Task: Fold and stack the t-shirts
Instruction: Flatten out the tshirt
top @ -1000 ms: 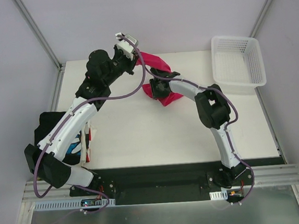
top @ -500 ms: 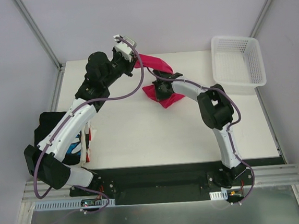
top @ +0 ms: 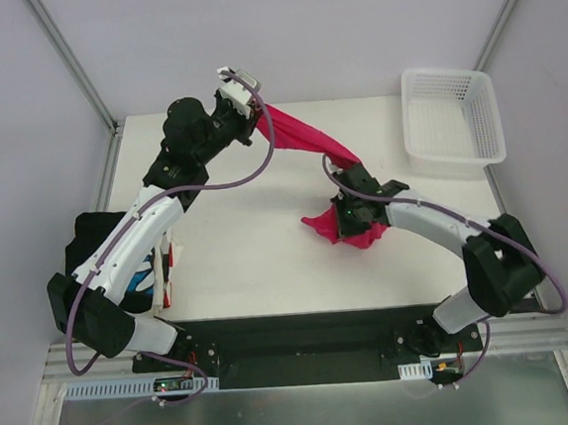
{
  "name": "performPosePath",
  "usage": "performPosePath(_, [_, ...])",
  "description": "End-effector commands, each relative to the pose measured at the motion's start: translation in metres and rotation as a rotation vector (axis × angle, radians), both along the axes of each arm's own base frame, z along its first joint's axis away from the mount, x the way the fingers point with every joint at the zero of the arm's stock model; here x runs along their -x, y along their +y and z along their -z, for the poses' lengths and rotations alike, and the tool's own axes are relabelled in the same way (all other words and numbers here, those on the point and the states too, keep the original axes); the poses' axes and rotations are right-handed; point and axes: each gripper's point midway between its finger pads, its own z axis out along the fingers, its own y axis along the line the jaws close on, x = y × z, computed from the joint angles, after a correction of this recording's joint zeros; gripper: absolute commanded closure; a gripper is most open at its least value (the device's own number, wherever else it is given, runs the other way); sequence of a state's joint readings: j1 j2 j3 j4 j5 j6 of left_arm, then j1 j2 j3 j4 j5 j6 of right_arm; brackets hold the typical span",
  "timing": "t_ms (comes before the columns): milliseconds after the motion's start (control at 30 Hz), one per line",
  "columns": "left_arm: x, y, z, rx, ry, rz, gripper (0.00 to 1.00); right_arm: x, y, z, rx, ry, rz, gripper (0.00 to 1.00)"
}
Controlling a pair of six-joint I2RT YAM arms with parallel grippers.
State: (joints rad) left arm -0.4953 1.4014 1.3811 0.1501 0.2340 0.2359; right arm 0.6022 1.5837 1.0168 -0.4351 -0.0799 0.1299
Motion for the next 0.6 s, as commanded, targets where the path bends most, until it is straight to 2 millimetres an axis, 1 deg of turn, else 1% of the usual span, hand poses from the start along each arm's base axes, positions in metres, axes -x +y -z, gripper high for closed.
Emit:
performPosePath(0, [-0.002,0.02,-0.047,0.035,-0.144,-0.048,1.0,0.023,-0.043,-0.014,0.042,-0.023,0.095,0.99])
performPosePath(33, [-0.001,0.02,-0.048,0.035,-0.146,-0.05,1.0,0.026,-0.043,-0.026,0.009,-0.058,0.082,0.99])
performPosePath(100, [0.0,0.023,-0.049,0.033,-0.153,-0.055,1.0,0.041,-0.032,-0.031,-0.068,-0.03,0.001,0.99])
performPosePath(167, [-0.001,0.023,-0.049,0.031,-0.153,-0.055,1.0,0.051,-0.024,-0.042,-0.115,-0.03,-0.098,0.99])
performPosePath(200, [-0.002,0.024,-0.049,0.032,-0.152,-0.06,1.0,0.061,-0.014,-0.048,-0.169,-0.011,-0.162,0.99])
performPosePath(233, [-0.003,0.024,-0.048,0.028,-0.156,-0.061,1.0,0.065,-0.011,-0.055,-0.189,-0.033,-0.23,0.99])
performPosePath(267, [-0.006,0.024,-0.045,0.022,-0.148,-0.066,1.0,0.074,-0.004,-0.06,-0.223,-0.014,-0.273,0.99])
performPosePath(300, [-0.008,0.024,-0.043,0.019,-0.147,-0.072,1.0,0.082,-0.006,-0.062,-0.224,0.02,-0.298,0.99])
performPosePath(400, [-0.013,0.026,-0.036,0.009,-0.137,-0.081,1.0,0.092,0.005,-0.079,-0.302,0.01,-0.376,0.99])
performPosePath(467, [-0.017,0.028,-0.033,0.007,-0.137,-0.089,1.0,0.102,0.016,-0.095,-0.363,-0.012,-0.449,0.99])
performPosePath(533, [-0.02,0.027,-0.03,0.006,-0.129,-0.092,1.0,0.11,0.022,-0.109,-0.416,-0.021,-0.5,0.99])
performPosePath(567, [-0.022,0.027,-0.029,0.007,-0.127,-0.093,1.0,0.111,0.025,-0.117,-0.438,-0.039,-0.518,0.99])
